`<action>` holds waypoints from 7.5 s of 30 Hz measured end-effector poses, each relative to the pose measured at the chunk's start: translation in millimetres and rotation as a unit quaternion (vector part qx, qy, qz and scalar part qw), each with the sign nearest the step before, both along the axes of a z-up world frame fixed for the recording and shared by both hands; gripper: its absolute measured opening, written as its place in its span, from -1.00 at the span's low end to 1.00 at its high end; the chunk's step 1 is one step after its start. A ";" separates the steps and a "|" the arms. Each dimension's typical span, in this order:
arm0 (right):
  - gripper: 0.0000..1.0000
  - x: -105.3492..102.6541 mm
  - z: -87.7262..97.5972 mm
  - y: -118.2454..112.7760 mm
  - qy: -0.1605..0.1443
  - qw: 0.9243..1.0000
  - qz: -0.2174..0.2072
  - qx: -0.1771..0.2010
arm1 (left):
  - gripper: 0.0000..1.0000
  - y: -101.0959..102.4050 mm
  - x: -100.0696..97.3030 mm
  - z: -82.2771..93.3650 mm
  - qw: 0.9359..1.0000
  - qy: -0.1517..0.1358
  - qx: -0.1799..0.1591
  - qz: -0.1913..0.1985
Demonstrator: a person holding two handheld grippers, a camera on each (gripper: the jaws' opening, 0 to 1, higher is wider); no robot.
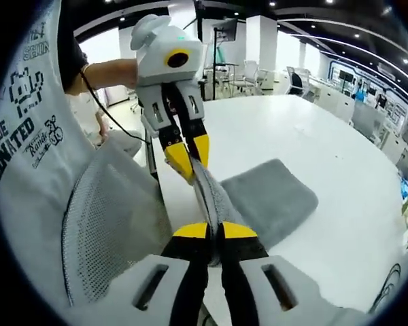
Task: Fold the towel on the table until its edges align and the towel forms a compact rectangular stack.
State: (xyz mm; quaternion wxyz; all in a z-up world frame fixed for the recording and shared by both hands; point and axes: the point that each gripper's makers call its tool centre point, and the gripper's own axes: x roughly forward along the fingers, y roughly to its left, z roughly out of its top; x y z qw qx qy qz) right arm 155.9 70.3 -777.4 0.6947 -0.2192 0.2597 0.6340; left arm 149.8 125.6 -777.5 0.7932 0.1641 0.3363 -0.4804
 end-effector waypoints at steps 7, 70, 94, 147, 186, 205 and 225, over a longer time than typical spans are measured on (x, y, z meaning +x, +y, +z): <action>-0.95 24.5 16.9 10.5 0.018 1.000 -0.012 0.019 | -0.87 9.7 30.0 11.7 1.000 -0.007 0.006 -0.013; -0.93 105.0 4.0 37.0 0.073 0.991 -0.099 0.056 | -0.25 59.0 80.8 -15.7 0.996 -0.045 0.069 0.036; -0.93 92.7 29.6 36.5 0.087 0.989 -0.098 0.074 | -0.83 71.4 61.5 9.6 0.994 -0.031 0.007 0.109; -0.91 177.2 -55.2 62.7 0.146 0.976 -0.160 0.033 | -0.79 106.9 158.0 -69.5 0.958 0.065 -0.062 0.272; -0.73 237.9 -96.9 44.4 0.060 0.974 -0.217 -0.007 | -0.61 139.2 169.3 -109.6 0.919 0.060 -0.079 0.381; -0.32 202.7 -85.2 13.5 0.039 0.981 -0.188 -0.031 | -0.42 159.8 139.1 -82.5 0.923 0.025 -0.055 0.380; 0.16 136.2 -111.9 -24.5 0.027 0.988 -0.119 -0.097 | 0.35 137.4 81.9 -81.0 0.938 0.021 -0.080 0.336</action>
